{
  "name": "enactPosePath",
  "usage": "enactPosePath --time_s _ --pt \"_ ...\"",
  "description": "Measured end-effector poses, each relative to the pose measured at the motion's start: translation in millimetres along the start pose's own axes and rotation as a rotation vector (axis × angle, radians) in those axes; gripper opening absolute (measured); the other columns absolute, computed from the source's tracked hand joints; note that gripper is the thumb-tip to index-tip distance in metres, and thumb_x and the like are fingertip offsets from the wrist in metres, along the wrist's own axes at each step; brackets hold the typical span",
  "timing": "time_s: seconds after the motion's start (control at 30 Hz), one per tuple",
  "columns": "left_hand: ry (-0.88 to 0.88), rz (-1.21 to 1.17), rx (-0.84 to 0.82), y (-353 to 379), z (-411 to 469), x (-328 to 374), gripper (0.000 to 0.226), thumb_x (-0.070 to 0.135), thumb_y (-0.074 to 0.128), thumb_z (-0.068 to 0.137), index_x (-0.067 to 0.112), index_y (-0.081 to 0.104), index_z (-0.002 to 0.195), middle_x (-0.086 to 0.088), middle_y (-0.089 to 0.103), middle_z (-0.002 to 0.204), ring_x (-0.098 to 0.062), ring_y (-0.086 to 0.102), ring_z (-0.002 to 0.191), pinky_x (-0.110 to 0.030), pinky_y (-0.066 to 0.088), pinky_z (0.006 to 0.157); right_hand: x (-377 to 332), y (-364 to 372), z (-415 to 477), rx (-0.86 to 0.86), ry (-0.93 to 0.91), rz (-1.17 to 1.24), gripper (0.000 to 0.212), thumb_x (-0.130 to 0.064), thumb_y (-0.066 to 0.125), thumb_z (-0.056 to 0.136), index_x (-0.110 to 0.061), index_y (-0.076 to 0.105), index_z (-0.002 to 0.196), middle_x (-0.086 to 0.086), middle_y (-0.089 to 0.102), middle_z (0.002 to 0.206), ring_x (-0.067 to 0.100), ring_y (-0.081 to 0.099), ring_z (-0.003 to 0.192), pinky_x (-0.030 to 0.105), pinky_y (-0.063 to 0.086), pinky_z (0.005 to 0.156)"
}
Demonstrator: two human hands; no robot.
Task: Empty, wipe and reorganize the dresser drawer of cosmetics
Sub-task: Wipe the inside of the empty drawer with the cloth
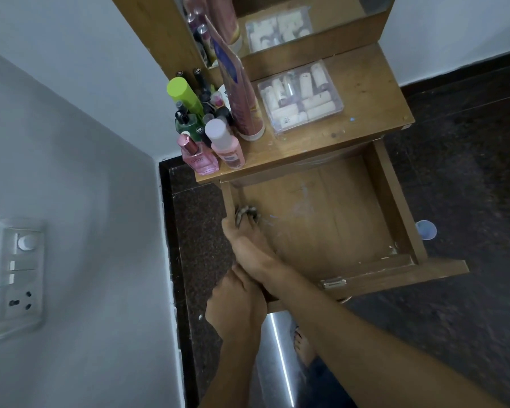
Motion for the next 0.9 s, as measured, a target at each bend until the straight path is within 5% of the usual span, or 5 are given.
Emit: enactPosePath --time_s 0.13,0.23,0.37,0.67,0.9 --pt "0.034 0.157 -0.065 1 0 0 0.022 0.033 0.055 0.099 0.018 0.066 0.111 -0.003 0.072 0.104 -0.024 0.072 0.096 -0.037 0.059 0.080 26 7 -21 -0.081 0.055 -0.127 0.068 -0.053 0.027 0.106 -0.023 0.008 0.164 0.001 0.009 0.171 0.026 0.011 0.156 0.043 0.009 0.126" --pt "0.037 0.148 -0.075 -1 -1 2 0.023 0.034 0.055 0.098 0.019 0.066 0.112 -0.002 0.072 0.106 -0.024 0.072 0.096 -0.037 0.059 0.079 32 1 -29 -0.098 0.123 -0.272 0.059 -0.040 0.038 0.105 -0.019 0.028 0.158 0.010 0.035 0.161 0.035 0.034 0.146 0.046 0.028 0.119" --pt "0.047 0.092 -0.038 -1 -1 1 0.023 0.036 0.048 0.101 0.022 0.065 0.107 -0.001 0.072 0.105 -0.025 0.070 0.096 -0.034 0.054 0.076 18 -10 -38 -0.052 0.209 -0.233 0.027 -0.032 0.051 0.084 -0.011 0.061 0.096 0.009 0.063 0.104 0.038 0.061 0.113 0.040 0.050 0.089" --pt "-0.025 -0.075 0.013 -1 0 -1 0.052 0.040 0.022 0.103 0.019 0.071 0.102 -0.013 0.071 0.104 -0.039 0.067 0.095 -0.046 0.053 0.087 14 -104 -66 0.301 0.409 1.248 0.028 -0.018 0.051 0.093 -0.002 0.074 0.095 0.020 0.077 0.094 0.034 0.075 0.079 0.041 0.057 0.070" --pt "-0.007 -0.069 0.039 5 4 -4 0.052 0.041 0.025 0.105 0.020 0.072 0.107 -0.014 0.072 0.106 -0.040 0.067 0.097 -0.044 0.050 0.086 -28 -184 -27 0.725 0.107 1.369 0.014 -0.004 0.059 0.091 -0.008 0.056 0.104 0.009 0.060 0.097 0.020 0.060 0.083 0.035 0.050 0.070"
Point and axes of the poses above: each hand's wrist, its own z-axis towards the middle knuckle, its own y-axis out of the palm, x = y × z, the point moved 6 cm from there along z, towards the middle knuckle
